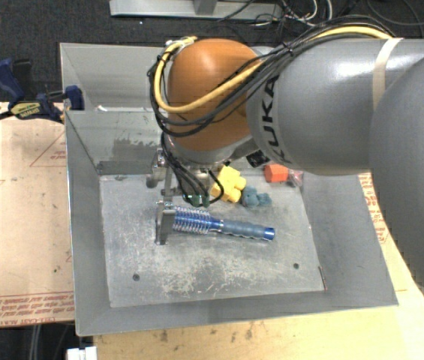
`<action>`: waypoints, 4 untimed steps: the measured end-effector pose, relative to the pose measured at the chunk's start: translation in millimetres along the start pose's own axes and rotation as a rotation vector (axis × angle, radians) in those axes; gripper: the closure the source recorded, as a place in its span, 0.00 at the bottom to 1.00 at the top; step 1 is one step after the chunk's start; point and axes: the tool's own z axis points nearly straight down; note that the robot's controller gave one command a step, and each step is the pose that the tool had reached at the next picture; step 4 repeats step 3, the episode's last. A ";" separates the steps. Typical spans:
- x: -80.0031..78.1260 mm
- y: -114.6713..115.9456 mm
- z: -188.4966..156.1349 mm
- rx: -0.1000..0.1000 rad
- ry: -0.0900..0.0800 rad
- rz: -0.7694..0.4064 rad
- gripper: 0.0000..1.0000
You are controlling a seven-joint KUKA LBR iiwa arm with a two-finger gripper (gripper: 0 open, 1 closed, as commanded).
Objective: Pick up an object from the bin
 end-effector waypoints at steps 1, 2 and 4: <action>-43.9 -51.9 133.8 -0.004 -0.018 -0.261 0.00; -45.5 -51.6 130.4 -0.004 -0.024 -0.258 1.00; -59.5 -74.3 -24.3 0.000 -0.019 -0.270 1.00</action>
Offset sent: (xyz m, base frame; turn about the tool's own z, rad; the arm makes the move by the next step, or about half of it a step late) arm 0.0401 -0.0534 -0.1361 -0.2623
